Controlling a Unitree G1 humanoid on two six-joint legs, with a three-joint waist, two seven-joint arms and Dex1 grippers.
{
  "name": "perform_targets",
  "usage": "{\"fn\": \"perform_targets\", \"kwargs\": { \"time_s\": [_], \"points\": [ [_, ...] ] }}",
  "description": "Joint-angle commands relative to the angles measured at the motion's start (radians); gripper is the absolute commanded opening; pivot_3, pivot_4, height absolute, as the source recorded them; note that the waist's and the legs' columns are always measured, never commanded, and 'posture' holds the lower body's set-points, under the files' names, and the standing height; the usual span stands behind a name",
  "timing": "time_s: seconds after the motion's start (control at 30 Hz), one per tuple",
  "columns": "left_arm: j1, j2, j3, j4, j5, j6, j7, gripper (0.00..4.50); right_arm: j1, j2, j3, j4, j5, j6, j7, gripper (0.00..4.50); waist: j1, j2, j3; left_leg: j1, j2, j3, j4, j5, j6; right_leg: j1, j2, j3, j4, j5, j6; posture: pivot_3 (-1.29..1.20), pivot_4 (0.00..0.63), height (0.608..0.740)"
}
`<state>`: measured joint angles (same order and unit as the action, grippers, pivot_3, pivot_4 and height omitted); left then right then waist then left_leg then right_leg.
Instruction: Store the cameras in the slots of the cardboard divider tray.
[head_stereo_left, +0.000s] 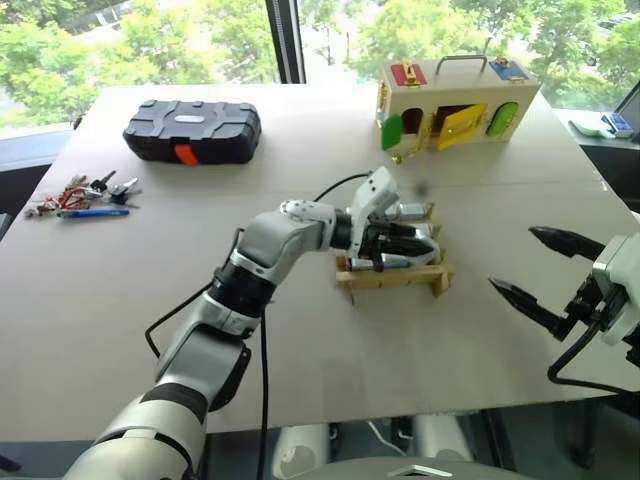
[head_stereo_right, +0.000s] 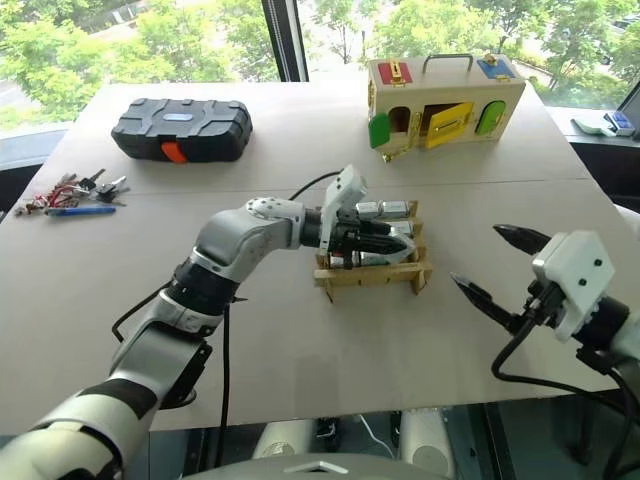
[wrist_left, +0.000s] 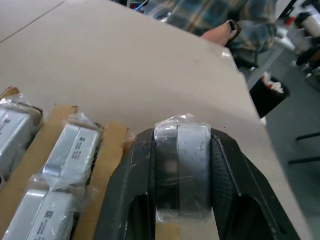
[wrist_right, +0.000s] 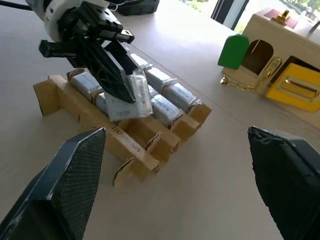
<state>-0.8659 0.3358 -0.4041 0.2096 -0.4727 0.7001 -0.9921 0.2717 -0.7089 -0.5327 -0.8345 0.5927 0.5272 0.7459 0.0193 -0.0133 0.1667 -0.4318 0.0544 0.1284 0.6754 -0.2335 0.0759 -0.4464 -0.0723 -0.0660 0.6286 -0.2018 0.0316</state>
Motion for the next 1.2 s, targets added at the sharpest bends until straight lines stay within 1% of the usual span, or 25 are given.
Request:
{"fn": "perform_targets", "kwargs": {
  "time_s": [0.03,0.2,0.37,0.6,0.87,1.0,1.03,1.07,1.1,1.13,1.17,1.2],
  "points": [
    [-0.057,-0.026,-0.026,0.041,0.087,-0.108,-0.056,0.8,0.022,0.005,-0.04,-0.056,0.024,-0.007,-0.029,4.5,-0.002,0.0,0.0,0.0,0.0,0.0,0.0,0.0,0.0,0.0,0.0,0.0,0.0,0.0,0.0,0.0,0.15,0.74],
    [-0.106,-0.045,-0.049,0.145,0.199,-0.223,-0.103,0.8,0.05,0.007,-0.048,-0.055,0.021,-0.021,-0.035,4.5,-0.003,0.0,0.0,0.0,0.0,0.0,0.001,0.0,0.0,0.0,0.0,0.0,0.0,0.0,-0.001,0.0,0.15,0.74],
    [-0.137,-0.042,-0.066,0.192,0.277,-0.271,-0.161,0.8,0.102,0.009,-0.08,-0.07,0.049,-0.055,0.002,4.5,-0.002,0.0,0.0,0.0,0.0,0.0,0.001,0.0,0.001,0.0,0.0,0.0,0.0,0.0,-0.001,0.0,0.15,0.74],
    [-0.139,-0.019,-0.097,0.138,0.354,-0.234,-0.208,0.8,0.163,-0.002,-0.131,-0.037,0.071,-0.131,0.095,4.5,-0.006,0.0,0.0,0.0,0.001,0.0,0.001,-0.001,0.001,0.0,0.001,0.0,0.0,0.0,0.0,0.0,0.15,0.74],
    [-0.161,-0.009,-0.12,0.072,0.425,-0.143,-0.18,0.8,0.149,-0.057,-0.153,0.032,0.069,-0.183,0.184,4.5,-0.006,0.0,0.0,0.0,0.001,0.0,0.001,-0.001,0.001,0.0,0.001,0.0,0.001,-0.001,0.0,0.0,0.15,0.74],
    [-0.157,0.001,-0.117,-0.004,0.413,-0.076,-0.2,0.8,0.136,-0.074,-0.141,0.054,0.063,-0.197,0.206,4.5,-0.006,0.0,0.0,0.001,0.001,0.0,0.001,0.0,0.001,0.0,0.001,0.0,0.002,-0.001,0.0,0.0,0.15,0.74],
    [-0.157,0.002,-0.112,-0.02,0.404,-0.055,-0.204,1.83,0.134,-0.076,-0.139,0.058,0.062,-0.199,0.209,4.5,-0.005,0.0,0.0,0.001,0.001,0.0,0.001,0.0,0.001,0.0,0.001,0.0,0.002,-0.001,0.0,0.0,0.15,0.74],
    [-0.159,-0.004,-0.099,-0.038,0.389,-0.029,-0.202,2.18,0.133,-0.078,-0.138,0.062,0.062,-0.202,0.212,4.5,-0.004,0.0,0.0,0.001,0.001,-0.001,0.001,0.0,0.001,0.0,0.001,0.0,0.002,-0.001,0.0,0.0,0.15,0.74],
    [-0.168,-0.016,-0.07,-0.06,0.362,0.023,-0.192,2.66,0.131,-0.08,-0.137,0.067,0.061,-0.206,0.215,4.5,-0.004,0.0,0.0,0.001,0.001,-0.001,0.001,0.0,0.001,0.0,0.001,0.0,0.002,-0.001,0.0,0.0,0.15,0.74],
    [-0.175,-0.025,-0.051,-0.076,0.343,0.059,-0.183,3.04,0.129,-0.08,-0.136,0.07,0.059,-0.208,0.217,4.5,-0.002,0.0,0.0,0.0,0.001,-0.001,0.001,0.0,0.001,0.0,0.001,0.0,0.002,-0.001,0.0,0.0,0.15,0.74],
    [-0.198,-0.031,-0.001,-0.104,0.292,0.147,-0.18,3.67,0.125,-0.082,-0.137,0.075,0.058,-0.21,0.219,4.5,-0.001,0.0,0.0,0.0,0.001,-0.001,0.002,0.0,0.001,0.0,0.0,0.0,0.002,-0.001,0.0,0.0,0.15,0.74],
    [-0.213,-0.033,0.032,-0.123,0.256,0.207,-0.179,3.98,0.121,-0.083,-0.135,0.079,0.055,-0.211,0.219,4.5,-0.001,-0.001,0.0,-0.001,0.001,-0.001,0.003,-0.001,0.001,0.0,0.0,0.0,0.002,-0.001,0.0,0.0,0.15,0.74]
  ]
}}
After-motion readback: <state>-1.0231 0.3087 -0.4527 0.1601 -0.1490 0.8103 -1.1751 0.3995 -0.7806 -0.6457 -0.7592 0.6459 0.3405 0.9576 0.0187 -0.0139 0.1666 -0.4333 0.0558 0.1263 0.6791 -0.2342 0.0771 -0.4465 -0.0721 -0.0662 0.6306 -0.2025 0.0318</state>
